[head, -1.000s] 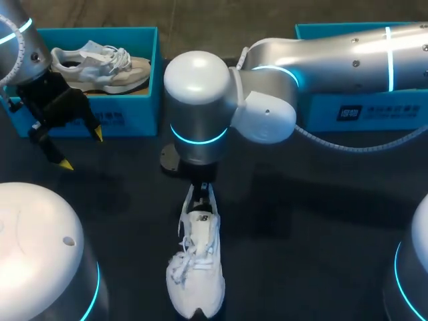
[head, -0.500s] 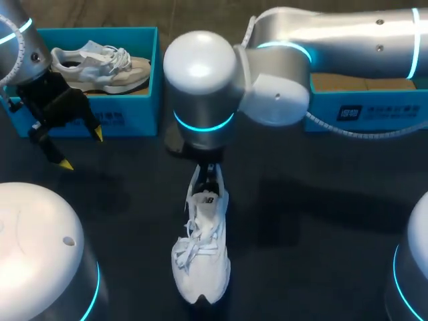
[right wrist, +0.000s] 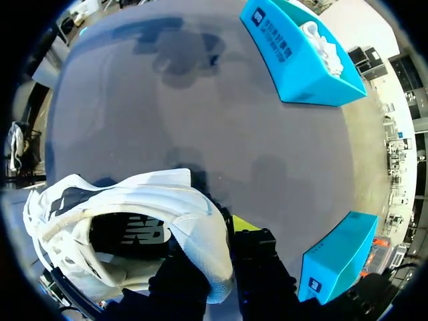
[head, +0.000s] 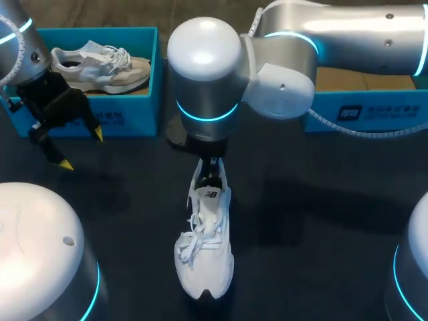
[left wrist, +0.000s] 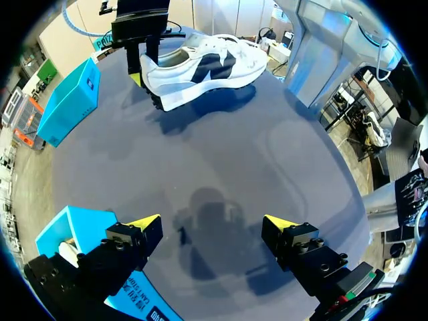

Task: Take the shoe out of the shoebox, open the shoe tongue, remove and reinsert the insole, then place the shoe into the shoebox

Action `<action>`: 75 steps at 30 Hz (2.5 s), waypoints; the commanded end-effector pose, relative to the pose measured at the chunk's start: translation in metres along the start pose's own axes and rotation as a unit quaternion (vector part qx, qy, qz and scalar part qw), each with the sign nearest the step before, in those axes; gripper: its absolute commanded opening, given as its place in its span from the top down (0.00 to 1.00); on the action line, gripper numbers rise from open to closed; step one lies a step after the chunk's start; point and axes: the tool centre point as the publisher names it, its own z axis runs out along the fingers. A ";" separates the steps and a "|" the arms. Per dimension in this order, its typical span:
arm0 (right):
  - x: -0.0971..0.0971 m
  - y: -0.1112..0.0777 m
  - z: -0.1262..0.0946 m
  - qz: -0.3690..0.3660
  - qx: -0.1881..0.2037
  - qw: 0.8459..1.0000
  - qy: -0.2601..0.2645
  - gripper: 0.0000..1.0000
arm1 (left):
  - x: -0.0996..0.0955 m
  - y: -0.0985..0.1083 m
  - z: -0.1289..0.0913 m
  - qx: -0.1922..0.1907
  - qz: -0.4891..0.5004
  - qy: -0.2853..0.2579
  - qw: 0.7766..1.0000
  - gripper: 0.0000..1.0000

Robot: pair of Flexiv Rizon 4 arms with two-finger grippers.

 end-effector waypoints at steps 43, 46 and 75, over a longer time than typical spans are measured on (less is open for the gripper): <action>-0.229 -0.093 -0.058 -0.078 0.021 0.995 -0.050 1.00 | 0.001 0.000 0.000 -0.001 0.000 0.000 1.000 0.00; -0.229 -0.093 -0.058 -0.078 0.021 0.995 -0.050 1.00 | 0.001 0.000 0.000 -0.001 0.000 0.000 1.000 0.00; -0.295 -0.137 -0.080 -0.061 0.032 0.996 -0.061 1.00 | 0.001 0.000 0.000 -0.001 0.000 0.000 1.000 0.00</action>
